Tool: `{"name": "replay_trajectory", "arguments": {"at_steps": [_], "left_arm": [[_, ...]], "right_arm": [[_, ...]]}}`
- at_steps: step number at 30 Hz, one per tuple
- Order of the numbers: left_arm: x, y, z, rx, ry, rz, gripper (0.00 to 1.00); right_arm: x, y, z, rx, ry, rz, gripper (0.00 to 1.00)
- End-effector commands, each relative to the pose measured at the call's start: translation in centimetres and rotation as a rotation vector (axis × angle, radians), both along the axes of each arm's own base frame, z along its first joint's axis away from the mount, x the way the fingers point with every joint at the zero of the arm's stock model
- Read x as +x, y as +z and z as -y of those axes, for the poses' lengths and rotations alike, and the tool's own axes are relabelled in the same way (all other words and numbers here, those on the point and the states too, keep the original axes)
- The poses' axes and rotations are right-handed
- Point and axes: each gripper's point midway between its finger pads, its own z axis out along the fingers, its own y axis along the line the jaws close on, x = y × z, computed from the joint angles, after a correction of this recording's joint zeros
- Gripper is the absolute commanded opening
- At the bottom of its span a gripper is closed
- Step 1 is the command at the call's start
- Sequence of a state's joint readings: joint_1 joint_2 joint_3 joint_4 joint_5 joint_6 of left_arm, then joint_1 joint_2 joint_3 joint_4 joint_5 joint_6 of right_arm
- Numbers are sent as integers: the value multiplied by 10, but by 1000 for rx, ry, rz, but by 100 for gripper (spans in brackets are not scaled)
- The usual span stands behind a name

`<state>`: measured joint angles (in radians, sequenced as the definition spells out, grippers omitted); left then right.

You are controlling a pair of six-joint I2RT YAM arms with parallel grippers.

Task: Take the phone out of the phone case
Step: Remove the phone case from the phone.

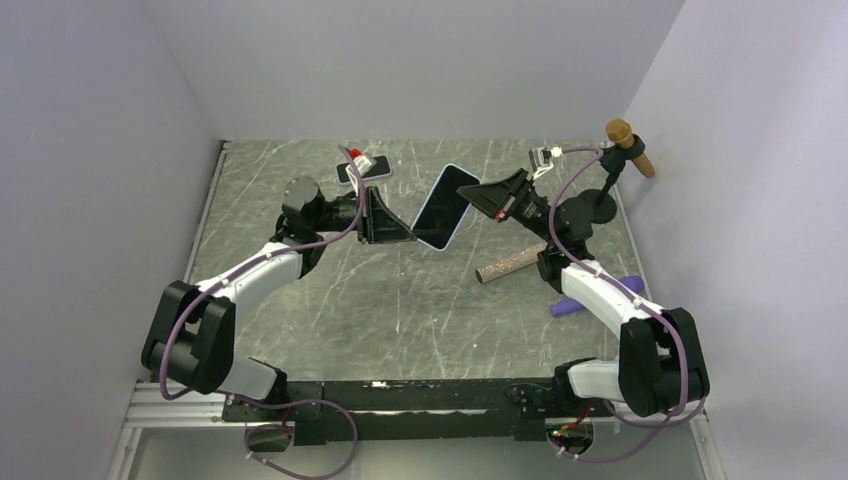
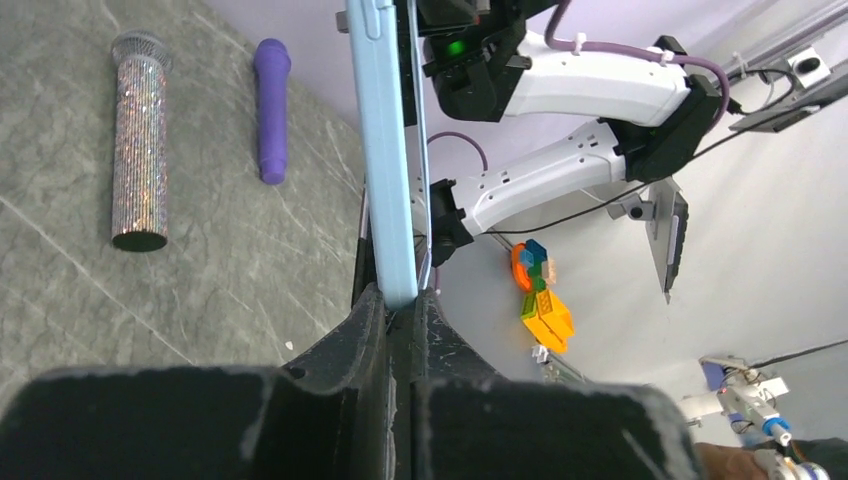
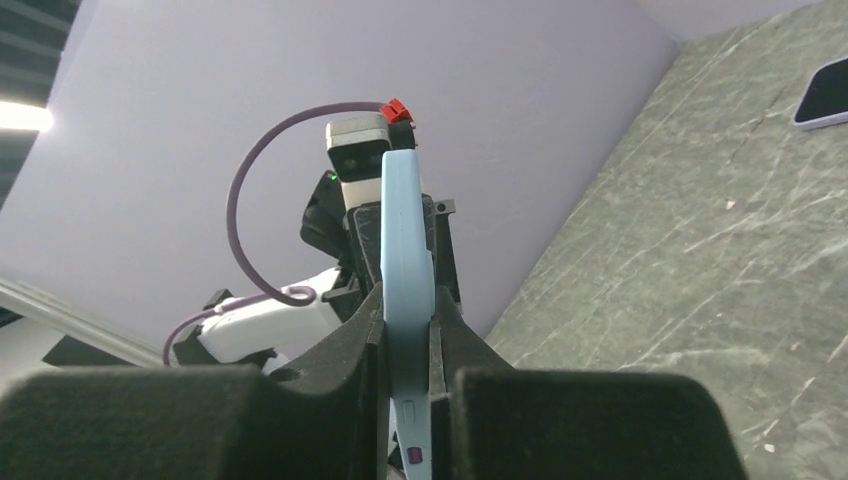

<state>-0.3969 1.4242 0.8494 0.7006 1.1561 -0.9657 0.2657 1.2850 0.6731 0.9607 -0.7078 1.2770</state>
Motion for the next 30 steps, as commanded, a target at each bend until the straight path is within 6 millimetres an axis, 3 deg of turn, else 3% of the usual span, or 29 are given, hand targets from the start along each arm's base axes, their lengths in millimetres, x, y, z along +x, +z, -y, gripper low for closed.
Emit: {"name": "replay_trajectory", "arguments": {"at_steps": [1,5,10,15,22,27,28,30], "left_arm": [[-32,43,-3,-136,-86,241,0],[-50,55,-8,-194,-114,322,0],[-35,38,-3,-148,-67,288,0],[-19,20,2,-93,-20,228,0],[9,-13,6,56,87,145,0],[1,-4,5,47,44,178,2],[-1,-2,4,51,42,183,9],[-2,-1,3,64,44,181,35]], "right_arm": [[-15,26,-6,45,85,42,0],[-31,26,-16,80,230,-35,0],[-80,61,-24,286,447,-24,0],[-102,79,-31,354,516,-22,0],[-103,86,-28,422,539,-32,0],[-79,64,-32,308,412,-38,0],[-74,61,-29,295,383,-32,0],[-65,59,-20,268,322,-18,0]]}}
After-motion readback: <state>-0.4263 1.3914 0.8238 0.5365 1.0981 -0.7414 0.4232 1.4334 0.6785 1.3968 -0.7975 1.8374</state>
